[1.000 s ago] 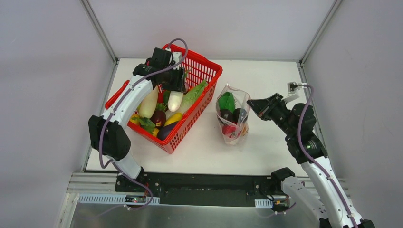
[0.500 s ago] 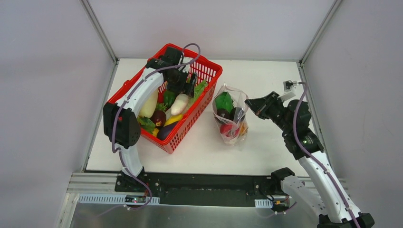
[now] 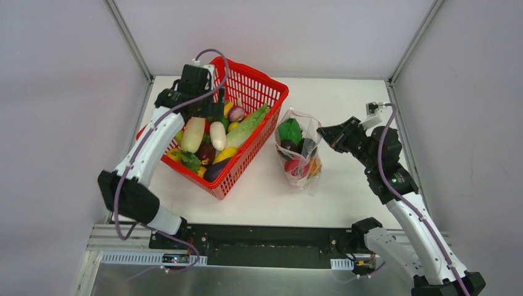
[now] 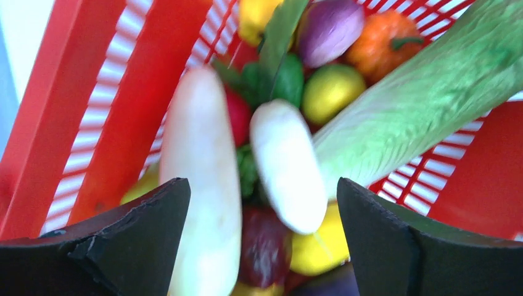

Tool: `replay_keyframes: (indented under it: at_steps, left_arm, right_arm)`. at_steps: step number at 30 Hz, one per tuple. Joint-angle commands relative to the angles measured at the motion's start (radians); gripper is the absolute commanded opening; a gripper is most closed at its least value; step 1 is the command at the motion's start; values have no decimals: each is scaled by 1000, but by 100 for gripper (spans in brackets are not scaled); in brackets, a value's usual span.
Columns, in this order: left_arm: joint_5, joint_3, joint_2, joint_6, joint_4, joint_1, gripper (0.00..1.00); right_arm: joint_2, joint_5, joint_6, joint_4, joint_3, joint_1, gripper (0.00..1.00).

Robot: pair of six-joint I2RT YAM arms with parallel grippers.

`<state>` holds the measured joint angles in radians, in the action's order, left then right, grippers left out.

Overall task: Place the food in the zip-top bag and seal the zipper
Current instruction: Adjust the fake vegetable in the bin.

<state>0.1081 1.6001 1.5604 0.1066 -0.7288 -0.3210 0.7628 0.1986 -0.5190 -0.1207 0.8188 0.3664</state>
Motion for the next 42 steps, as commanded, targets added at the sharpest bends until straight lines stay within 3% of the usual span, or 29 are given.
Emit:
replay_keyframes:
  at_steps: [1, 4, 9, 17, 21, 28, 30, 39, 42]
  left_arm:
    - [213, -160, -223, 53, 20, -5, 96]
    - [270, -207, -241, 64, -28, 6, 99]
    - [251, -213, -128, 96, -107, 20, 99]
    - [-97, -112, 71, 116, -147, 21, 90]
    - [-413, -109, 50, 122, -24, -26, 85]
    - [-575, 16, 51, 92, -1, -165, 85]
    - [-513, 7, 26, 97, 8, -165, 86]
    - [63, -53, -119, 110, -105, -119, 88]
    - [246, -144, -192, 158, -70, -118, 89]
  right_arm:
    - [-2, 18, 16, 46, 47, 2, 0]
    - [-7, 23, 17, 49, 46, 3, 0]
    - [-20, 35, 17, 44, 46, 2, 0]
    - [-68, 16, 22, 11, 51, 2, 0]
    - [-88, 1, 24, 2, 46, 3, 0]
    - [-83, 18, 11, 9, 47, 2, 0]
    - [-87, 19, 10, 7, 46, 2, 0]
    - [-97, 13, 13, 4, 46, 3, 0]
    - [-97, 15, 6, 11, 38, 3, 0]
